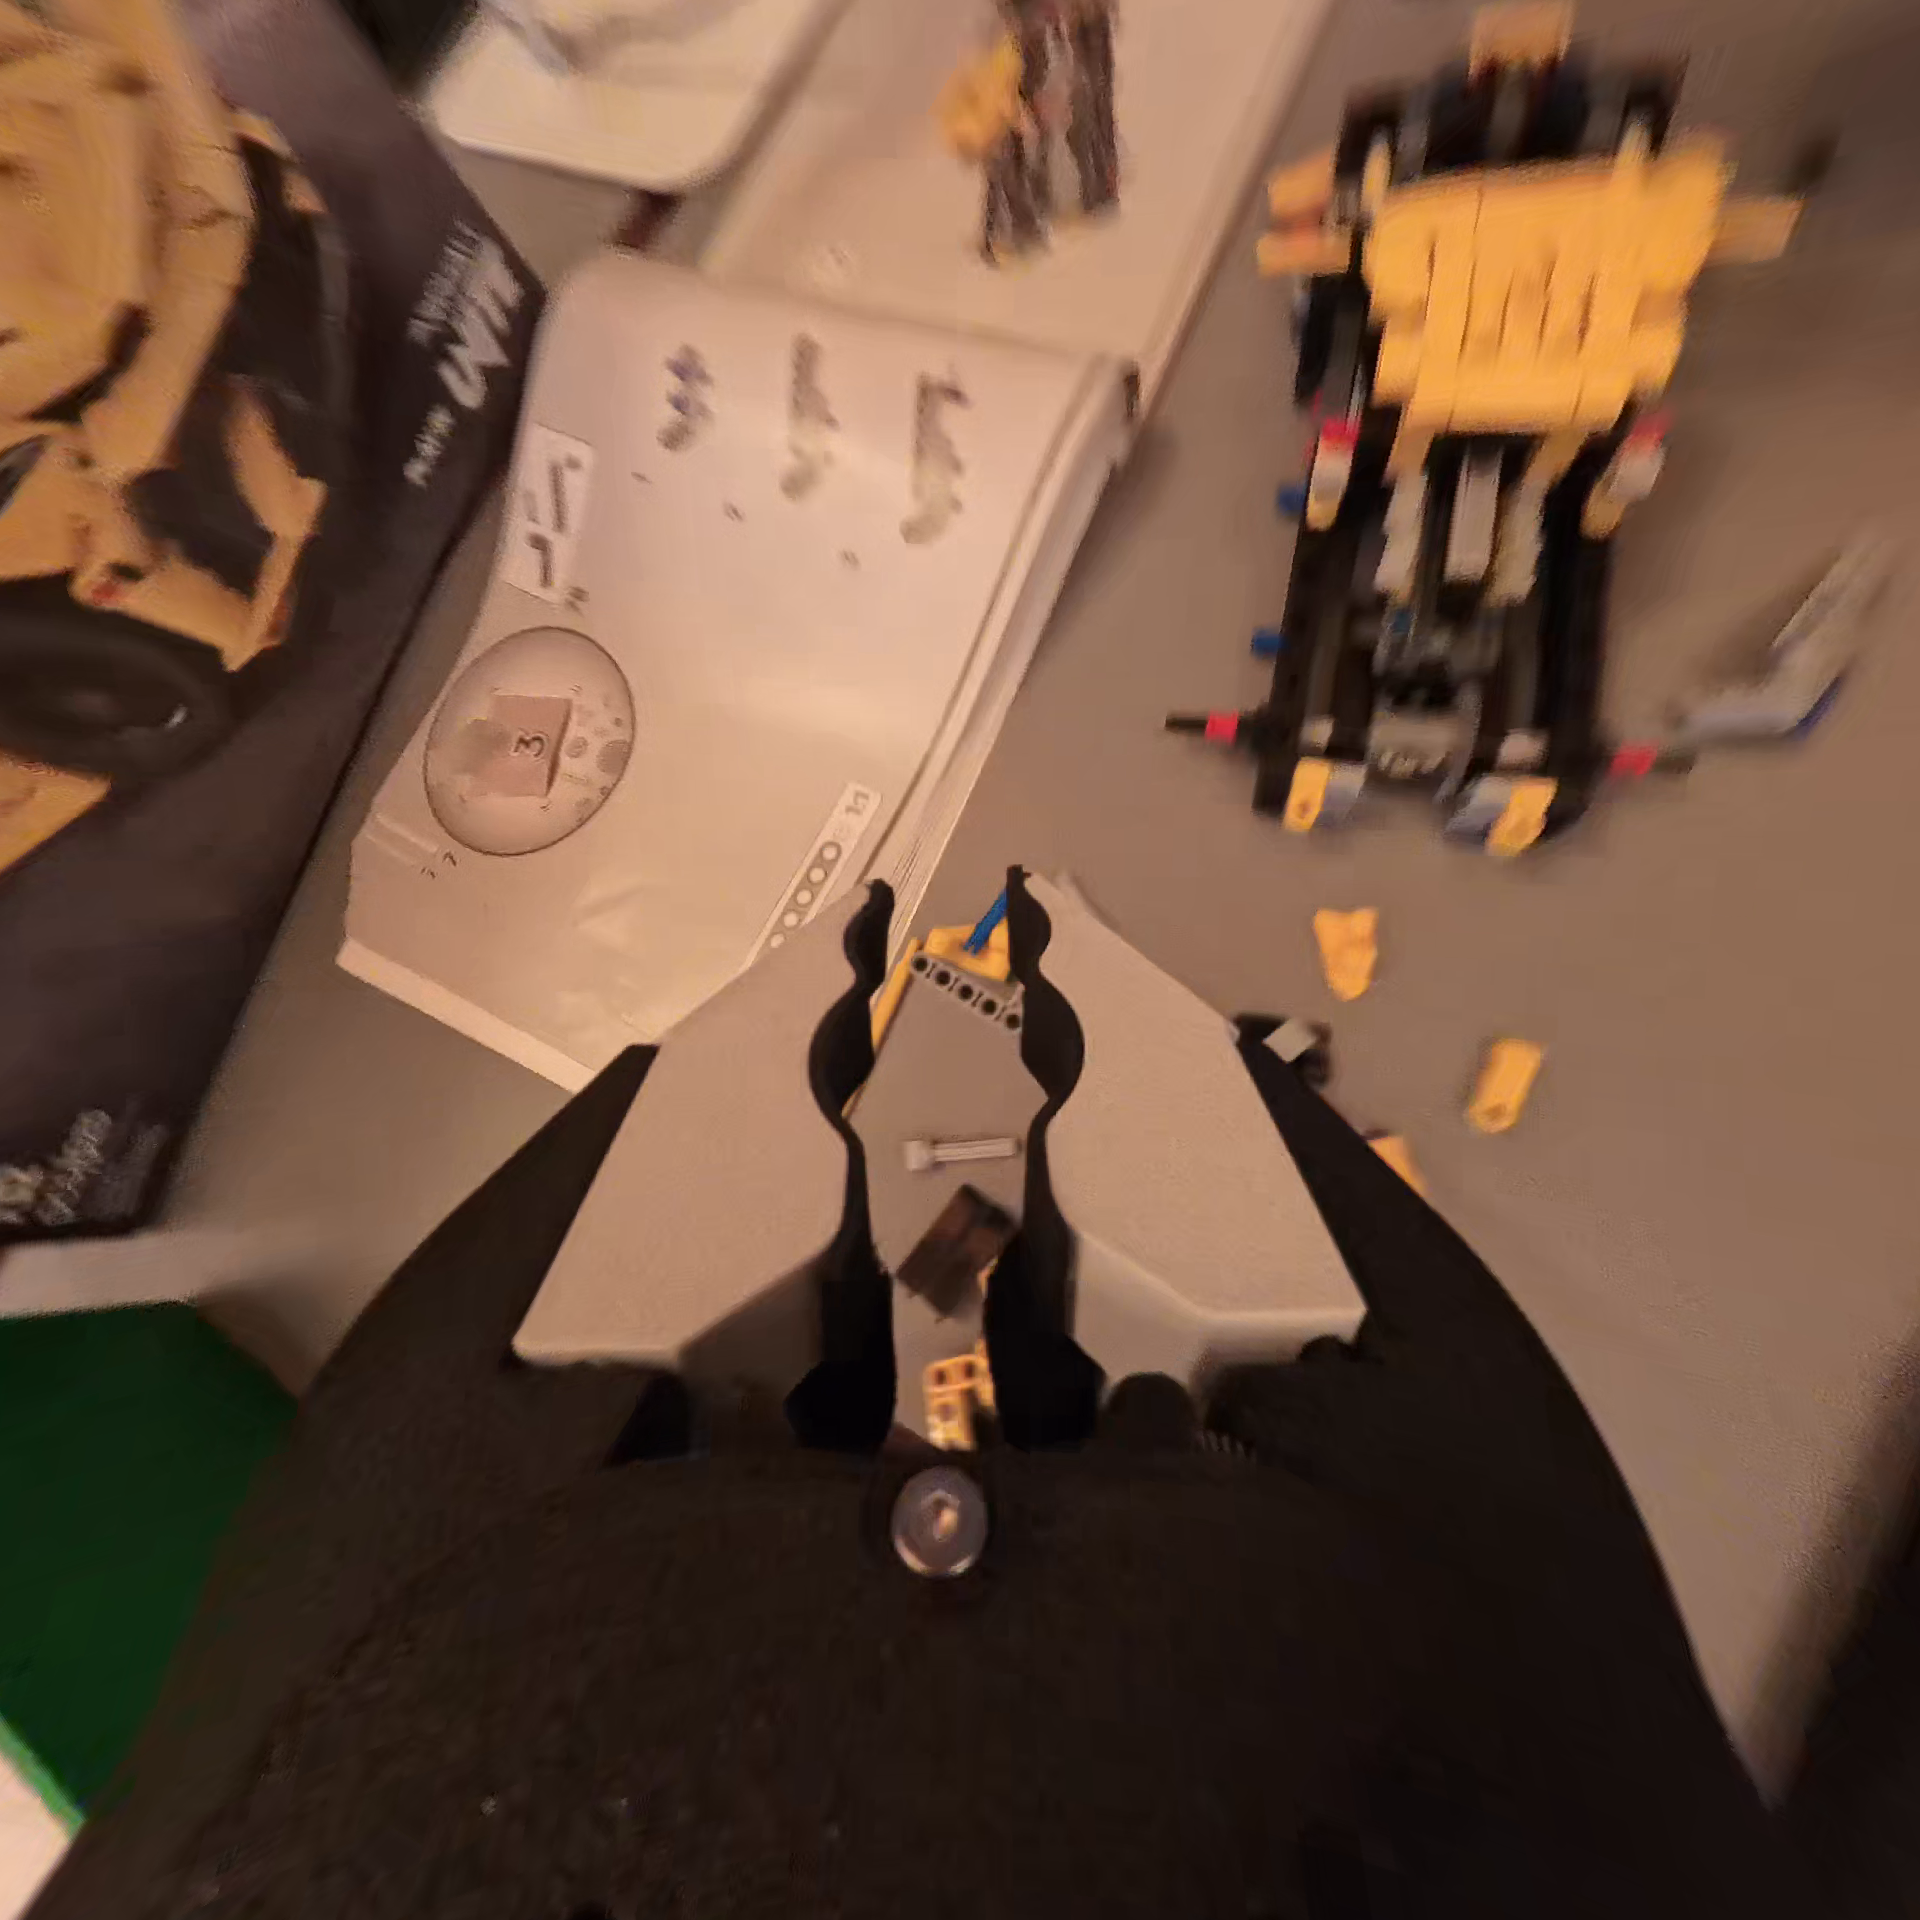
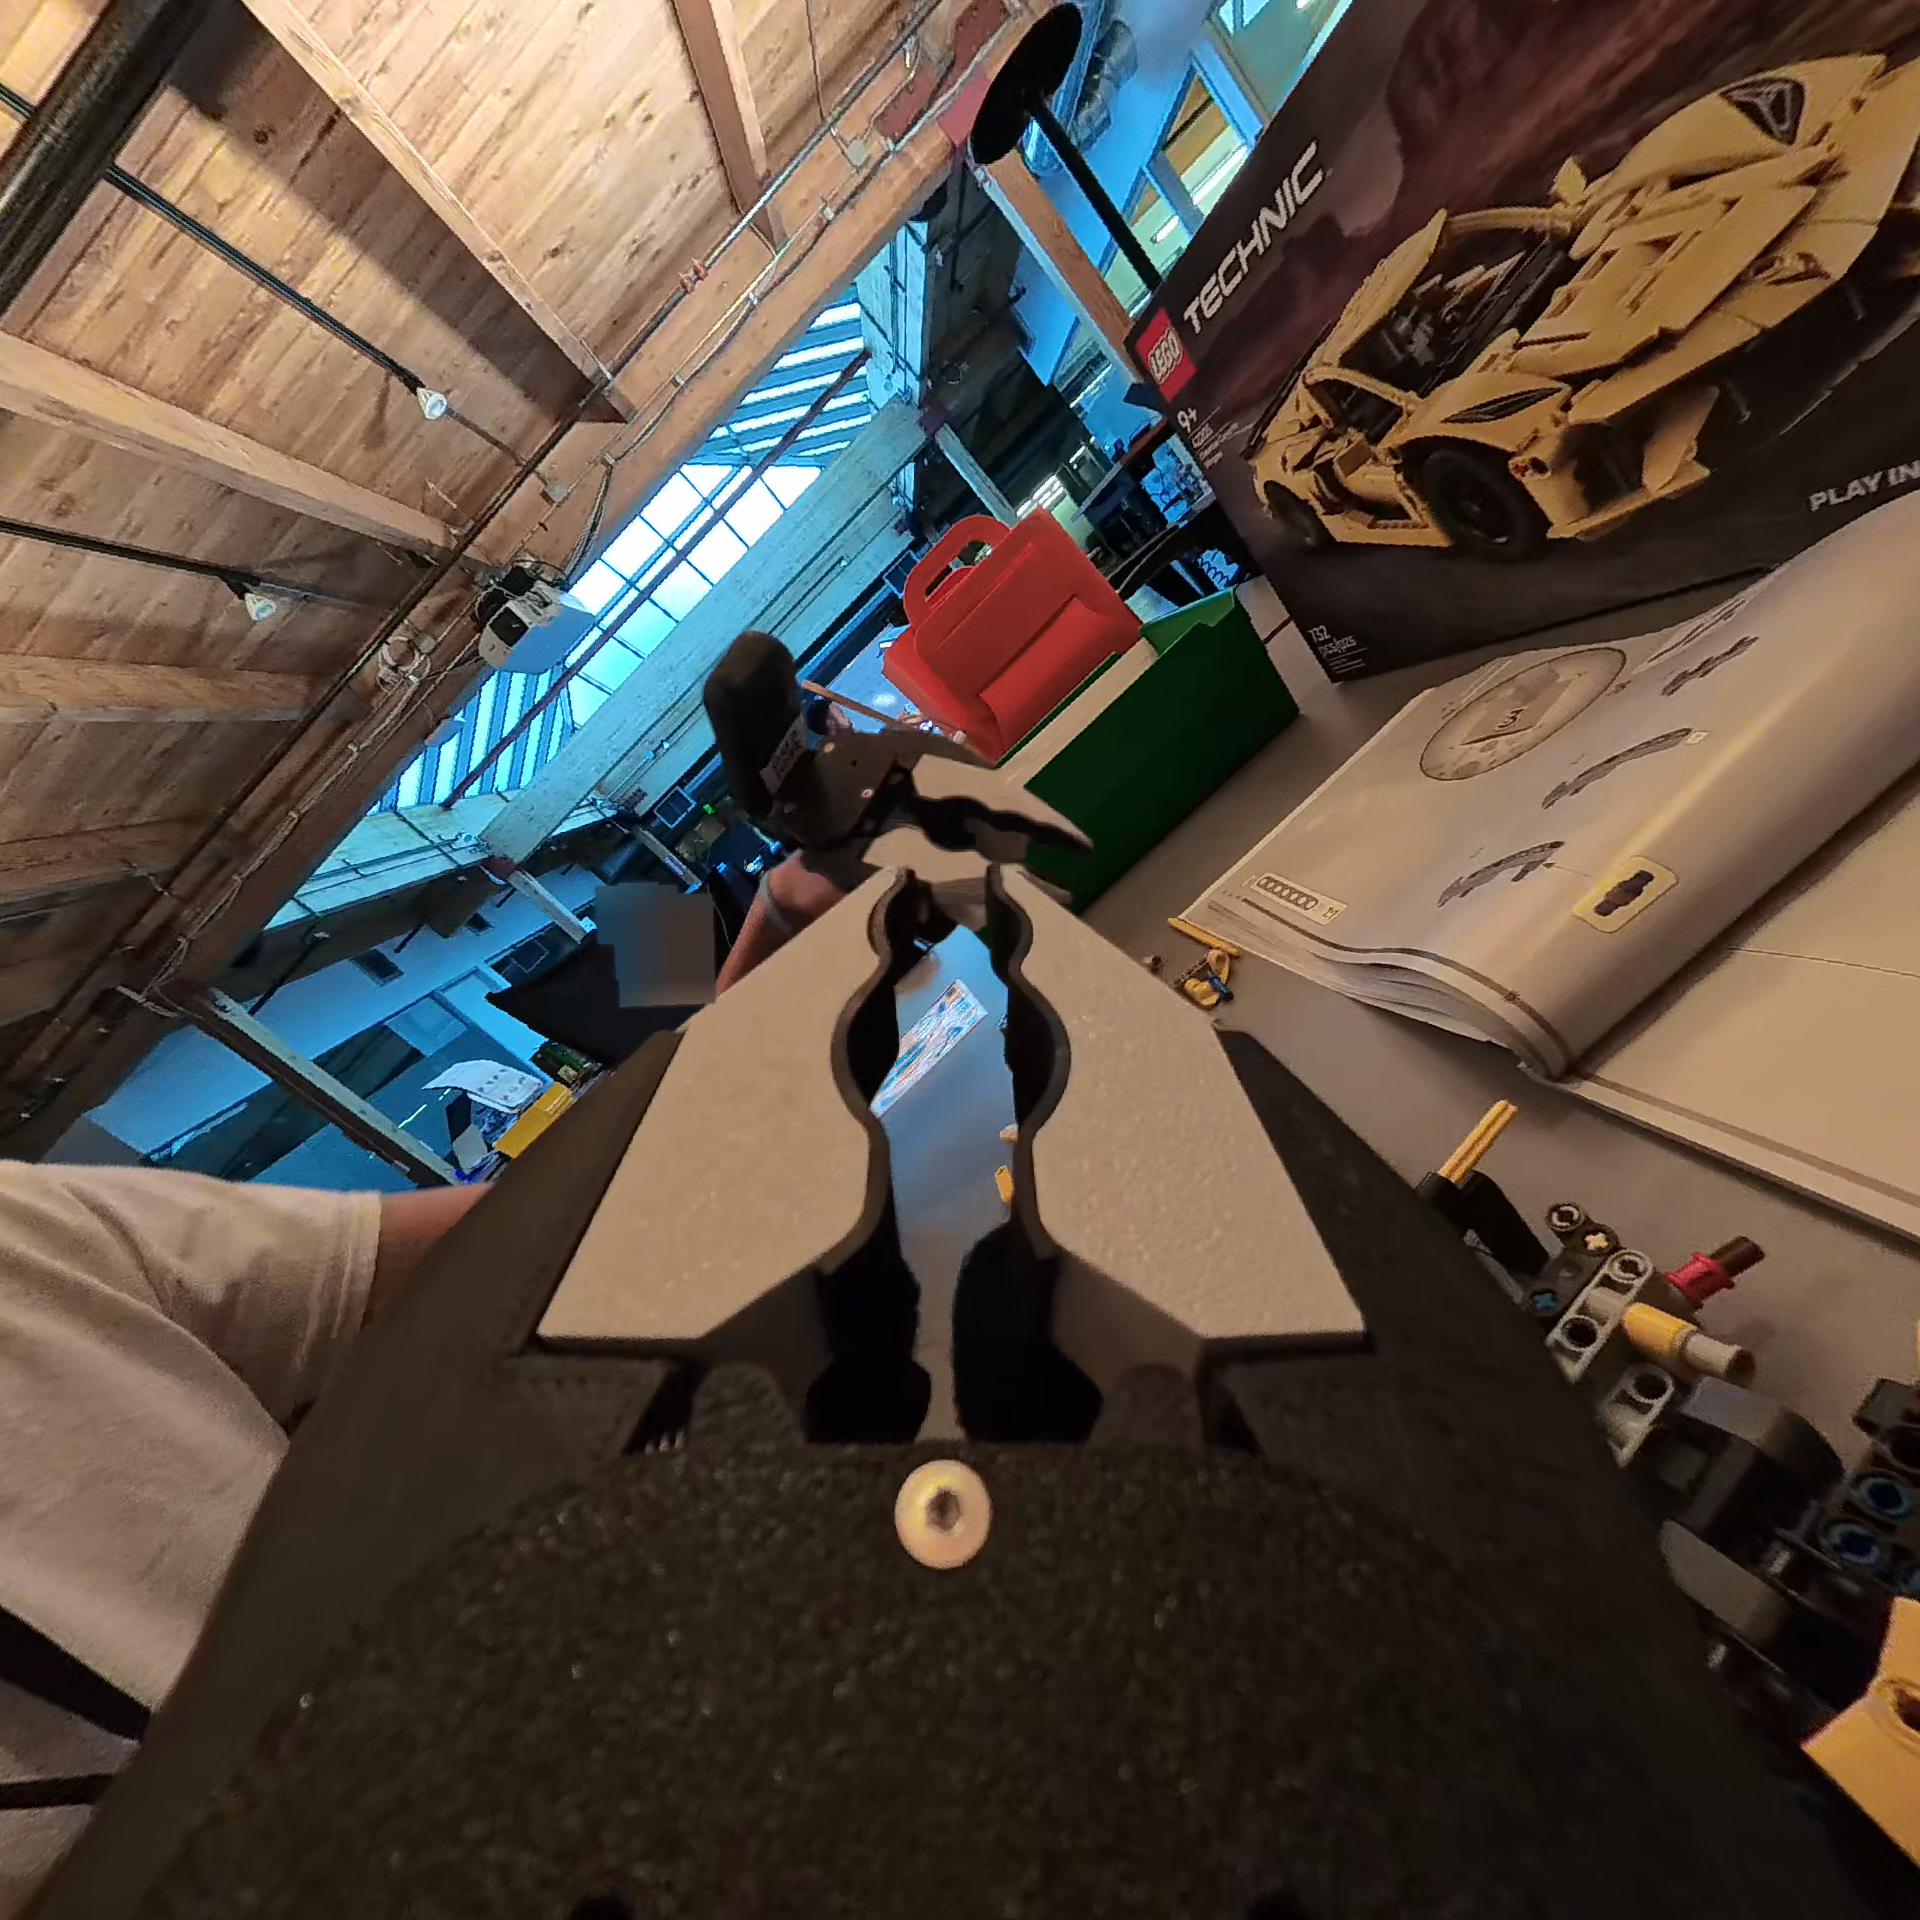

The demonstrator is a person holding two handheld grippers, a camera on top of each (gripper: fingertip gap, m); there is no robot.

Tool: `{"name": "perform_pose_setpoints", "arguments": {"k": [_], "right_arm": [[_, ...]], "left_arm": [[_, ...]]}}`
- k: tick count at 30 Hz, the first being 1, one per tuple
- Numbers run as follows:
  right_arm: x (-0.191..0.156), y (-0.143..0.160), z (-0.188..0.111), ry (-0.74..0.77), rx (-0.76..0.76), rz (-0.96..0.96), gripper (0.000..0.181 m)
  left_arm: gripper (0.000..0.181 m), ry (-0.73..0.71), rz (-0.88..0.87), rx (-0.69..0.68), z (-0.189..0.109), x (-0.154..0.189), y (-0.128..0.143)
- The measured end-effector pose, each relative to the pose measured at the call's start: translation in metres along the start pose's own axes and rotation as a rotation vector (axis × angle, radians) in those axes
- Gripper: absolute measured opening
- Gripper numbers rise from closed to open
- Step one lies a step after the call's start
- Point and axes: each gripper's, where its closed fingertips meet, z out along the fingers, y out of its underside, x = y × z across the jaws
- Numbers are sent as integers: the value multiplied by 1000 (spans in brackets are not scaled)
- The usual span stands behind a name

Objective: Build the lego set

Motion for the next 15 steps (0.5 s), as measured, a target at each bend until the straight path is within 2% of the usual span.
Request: {"name": "perform_pose_setpoints", "arguments": {"k": [2, 6, 11, 15], "right_arm": [[0, 4, 3, -8, -16, 8, 12], [-1, 11, 6, -12, -48, 6, 12], [0, 13, 7, -15, -61, 14, 12], [0, 9, 5, -19, -45, 19, 12]], "left_arm": [[22, 68, 115, -134, 21, 3, 12], [22, 268, 198, -351, 50, 11, 34], [19, 383, 210, -448, 66, 15, 40], [12, 366, 248, -498, 71, 12, 44]]}}
